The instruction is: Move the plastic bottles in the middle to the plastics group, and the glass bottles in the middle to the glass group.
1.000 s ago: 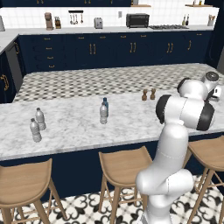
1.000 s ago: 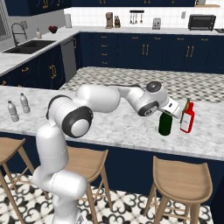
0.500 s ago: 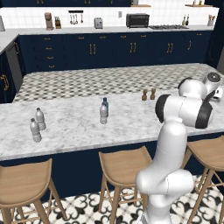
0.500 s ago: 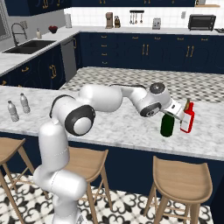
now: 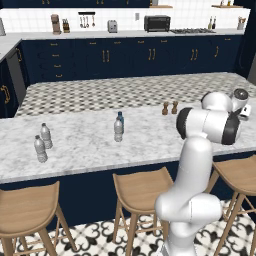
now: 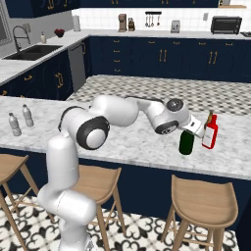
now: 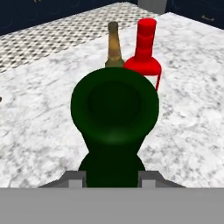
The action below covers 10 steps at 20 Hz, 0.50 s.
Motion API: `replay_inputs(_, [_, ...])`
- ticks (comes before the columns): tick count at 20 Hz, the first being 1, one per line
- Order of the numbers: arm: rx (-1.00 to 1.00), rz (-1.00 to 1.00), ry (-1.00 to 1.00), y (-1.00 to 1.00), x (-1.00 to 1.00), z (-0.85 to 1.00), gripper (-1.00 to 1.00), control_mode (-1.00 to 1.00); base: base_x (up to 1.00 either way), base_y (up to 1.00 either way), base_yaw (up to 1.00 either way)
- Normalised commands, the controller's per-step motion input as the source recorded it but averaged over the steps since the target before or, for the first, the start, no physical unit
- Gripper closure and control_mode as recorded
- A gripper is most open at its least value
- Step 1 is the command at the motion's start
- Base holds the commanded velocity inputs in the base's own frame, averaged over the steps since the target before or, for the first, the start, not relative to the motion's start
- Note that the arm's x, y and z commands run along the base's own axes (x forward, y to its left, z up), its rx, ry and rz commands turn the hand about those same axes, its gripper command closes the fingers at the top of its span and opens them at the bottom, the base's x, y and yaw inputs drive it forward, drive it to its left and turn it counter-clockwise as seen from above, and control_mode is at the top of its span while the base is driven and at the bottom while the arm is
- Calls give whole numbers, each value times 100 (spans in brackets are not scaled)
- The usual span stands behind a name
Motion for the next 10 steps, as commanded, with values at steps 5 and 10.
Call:
replay_inputs(5, [0, 0, 0, -4, 46, 0, 100, -100, 0, 0, 0])
replay_inputs(10, [0, 0, 0, -11, 14, 0, 100, -100, 0, 0, 0])
